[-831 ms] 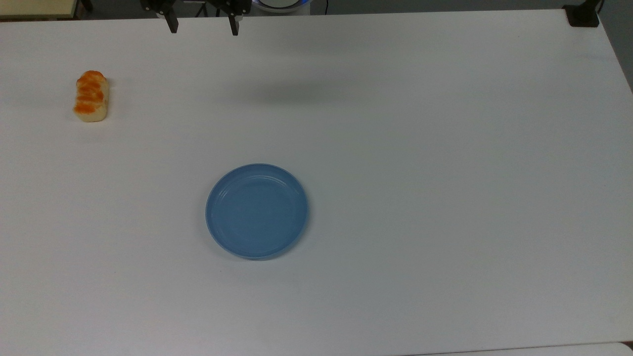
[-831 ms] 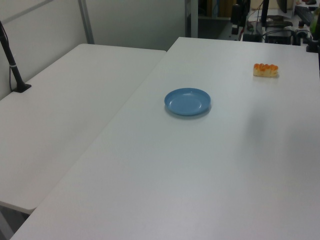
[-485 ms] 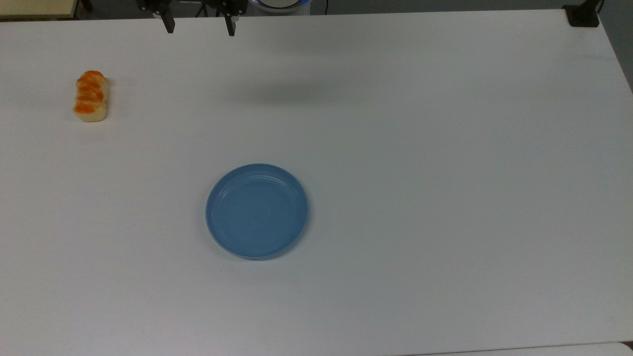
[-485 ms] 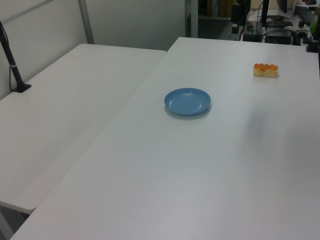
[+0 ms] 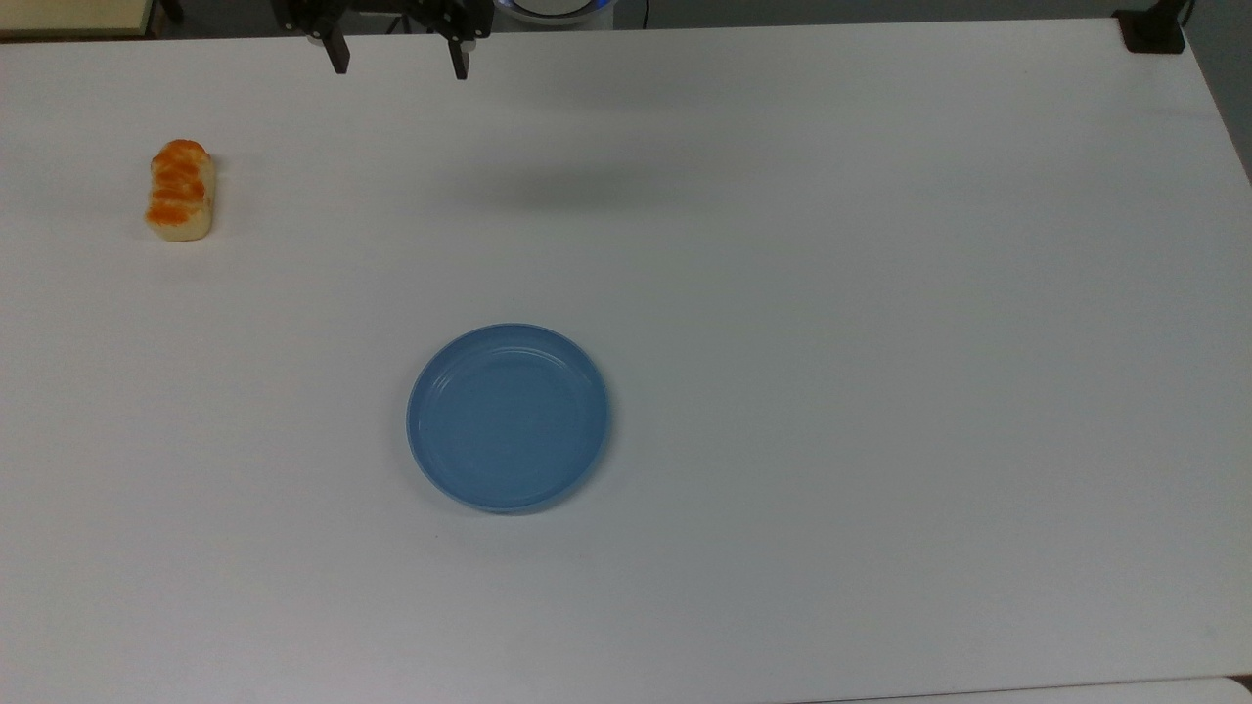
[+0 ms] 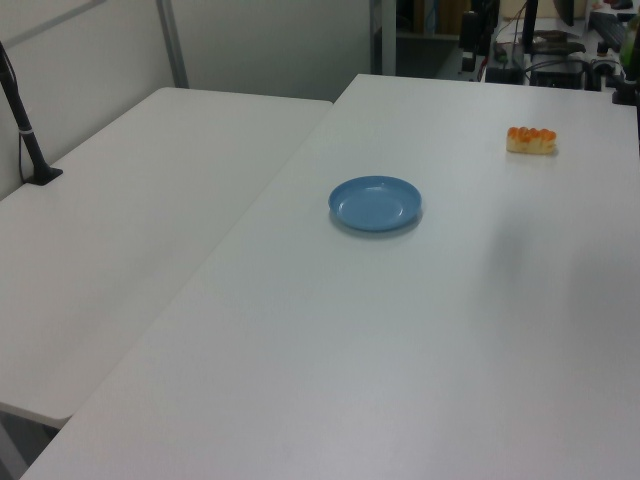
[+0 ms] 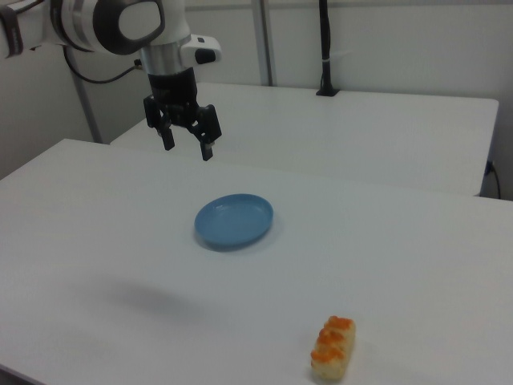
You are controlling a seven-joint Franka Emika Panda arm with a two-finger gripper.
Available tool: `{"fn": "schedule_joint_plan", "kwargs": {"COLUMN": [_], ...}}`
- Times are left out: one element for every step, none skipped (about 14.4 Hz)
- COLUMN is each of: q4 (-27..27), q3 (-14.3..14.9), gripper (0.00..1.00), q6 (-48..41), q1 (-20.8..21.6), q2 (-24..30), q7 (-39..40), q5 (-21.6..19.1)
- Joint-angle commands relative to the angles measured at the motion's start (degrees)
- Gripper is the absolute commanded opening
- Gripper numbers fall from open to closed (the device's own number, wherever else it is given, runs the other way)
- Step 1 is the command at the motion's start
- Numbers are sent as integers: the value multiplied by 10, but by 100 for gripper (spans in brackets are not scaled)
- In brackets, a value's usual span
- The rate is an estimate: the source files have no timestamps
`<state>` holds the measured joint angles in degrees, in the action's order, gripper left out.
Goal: Put the bread onto the plate
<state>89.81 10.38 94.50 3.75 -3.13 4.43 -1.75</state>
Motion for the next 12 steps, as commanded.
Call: {"fn": "schedule_joint_plan", "kwargs": {"q4": [-5,-5,-6,-6,-6,-6,-6,-6,-7,-6,-6,-6], "q3": [3,3,3,3,3,3,3,3,5,4,3,3], "gripper": [100,100,100,100,100,100,100,100,100,100,100,100], "q6": [11,10,10,11,11,11,10,10,6,9,10,10], "q1": [16,18,18,17,17,17,17,16,16,17,17,17], "q2": [-8,-8,-8,-8,-8,-8,-7,-6,-6,-4,-6,-6], "q7": [11,18,18,18,18,18,18,16,15,14,13,16], "q5": [4,8,8,9,9,9,9,9,9,11,23,30]}}
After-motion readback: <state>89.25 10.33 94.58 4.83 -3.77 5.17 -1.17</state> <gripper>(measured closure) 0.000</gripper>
